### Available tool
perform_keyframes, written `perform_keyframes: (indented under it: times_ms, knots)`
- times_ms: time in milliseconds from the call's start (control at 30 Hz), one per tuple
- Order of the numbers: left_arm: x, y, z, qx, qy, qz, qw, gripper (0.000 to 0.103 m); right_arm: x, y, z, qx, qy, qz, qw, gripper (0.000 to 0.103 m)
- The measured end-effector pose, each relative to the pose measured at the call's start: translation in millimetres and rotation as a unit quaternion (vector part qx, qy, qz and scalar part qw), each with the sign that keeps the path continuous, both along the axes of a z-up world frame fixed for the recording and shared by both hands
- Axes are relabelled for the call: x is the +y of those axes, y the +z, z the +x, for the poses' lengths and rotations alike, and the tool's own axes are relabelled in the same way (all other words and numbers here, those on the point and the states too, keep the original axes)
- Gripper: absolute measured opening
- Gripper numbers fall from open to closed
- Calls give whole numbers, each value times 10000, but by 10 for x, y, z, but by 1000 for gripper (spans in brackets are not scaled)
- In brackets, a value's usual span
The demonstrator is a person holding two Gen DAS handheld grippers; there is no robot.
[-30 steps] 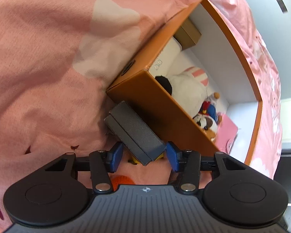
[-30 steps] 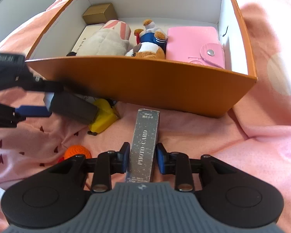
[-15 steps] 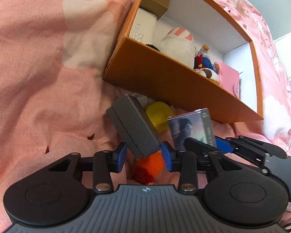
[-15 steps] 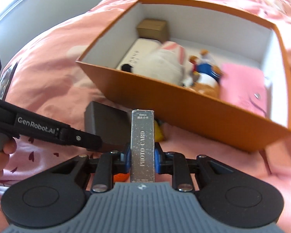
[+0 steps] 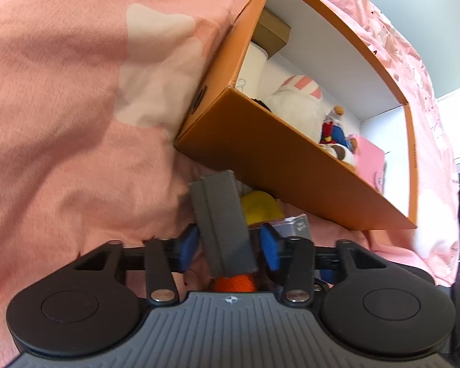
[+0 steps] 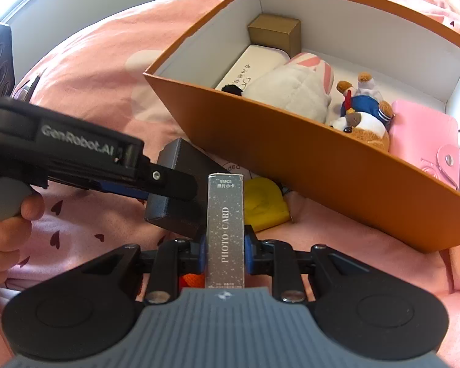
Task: Organize objects
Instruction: 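Lift the photo card and grey box and carry them over the box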
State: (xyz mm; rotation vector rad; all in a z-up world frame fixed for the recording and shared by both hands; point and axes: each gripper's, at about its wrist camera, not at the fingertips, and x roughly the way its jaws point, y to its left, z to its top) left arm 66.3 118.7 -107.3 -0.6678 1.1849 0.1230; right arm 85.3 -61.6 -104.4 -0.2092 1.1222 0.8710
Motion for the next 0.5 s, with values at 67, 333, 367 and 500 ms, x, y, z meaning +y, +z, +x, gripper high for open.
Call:
perform_keyframes:
  times_ms: [67,333,367,500]
  knots:
    - [-10,-13,14,10,-31,26,10000,43,-10,-16,1,41,-28,-18,10000,24]
    - [-190,133,2,-165,-542,542,9969,41,-80,38,-12,1,-142,-94,9999,24]
    - [-224,162,-2,-188,-644,664,9955,41,-109,64,-16,-26,-175,-71,9998,24]
    - [-326,216,-10,-257,-926,909,9912,41,-200,178,-18,-174,-299,6,9994,24]
